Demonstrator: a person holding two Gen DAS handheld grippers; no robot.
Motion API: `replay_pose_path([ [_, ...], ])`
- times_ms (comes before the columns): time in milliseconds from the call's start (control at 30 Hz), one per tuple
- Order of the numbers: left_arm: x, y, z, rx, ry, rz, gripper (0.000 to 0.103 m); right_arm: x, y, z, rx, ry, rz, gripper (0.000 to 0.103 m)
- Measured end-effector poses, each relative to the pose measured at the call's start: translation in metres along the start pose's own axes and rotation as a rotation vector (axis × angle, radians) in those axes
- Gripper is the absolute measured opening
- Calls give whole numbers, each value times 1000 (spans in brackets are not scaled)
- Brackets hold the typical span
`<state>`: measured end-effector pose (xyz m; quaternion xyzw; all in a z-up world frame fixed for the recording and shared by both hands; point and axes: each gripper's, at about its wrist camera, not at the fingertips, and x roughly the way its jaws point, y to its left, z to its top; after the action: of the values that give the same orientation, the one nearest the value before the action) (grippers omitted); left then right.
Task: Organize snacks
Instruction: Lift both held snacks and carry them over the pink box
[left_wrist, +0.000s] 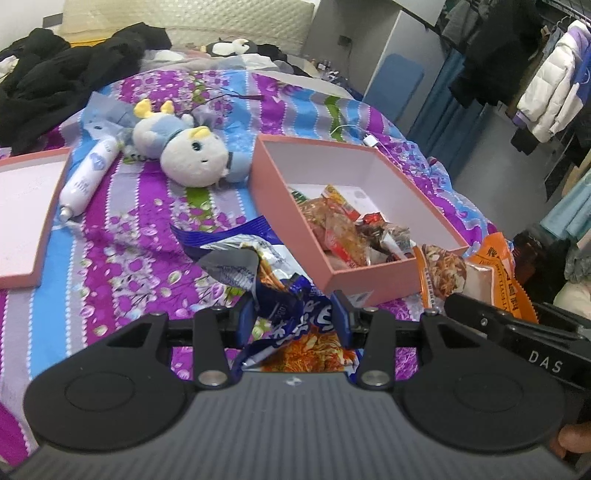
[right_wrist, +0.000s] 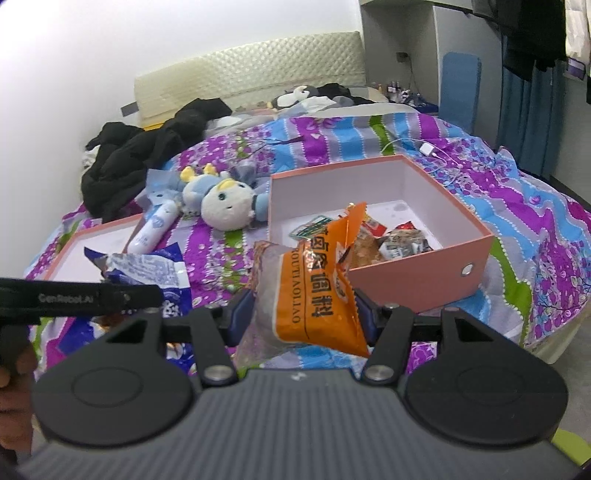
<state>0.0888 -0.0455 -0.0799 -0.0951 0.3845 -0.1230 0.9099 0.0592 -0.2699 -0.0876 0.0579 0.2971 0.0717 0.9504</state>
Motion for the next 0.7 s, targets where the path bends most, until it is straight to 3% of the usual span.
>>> replay_pose_path([
  [433, 84, -24, 80, 48, 6, -42, 48, 63, -46, 46, 29, 12, -39, 60],
  [700, 158, -34, 137, 72, 35, -58, 48, 116, -76, 79, 57, 27, -50, 60],
])
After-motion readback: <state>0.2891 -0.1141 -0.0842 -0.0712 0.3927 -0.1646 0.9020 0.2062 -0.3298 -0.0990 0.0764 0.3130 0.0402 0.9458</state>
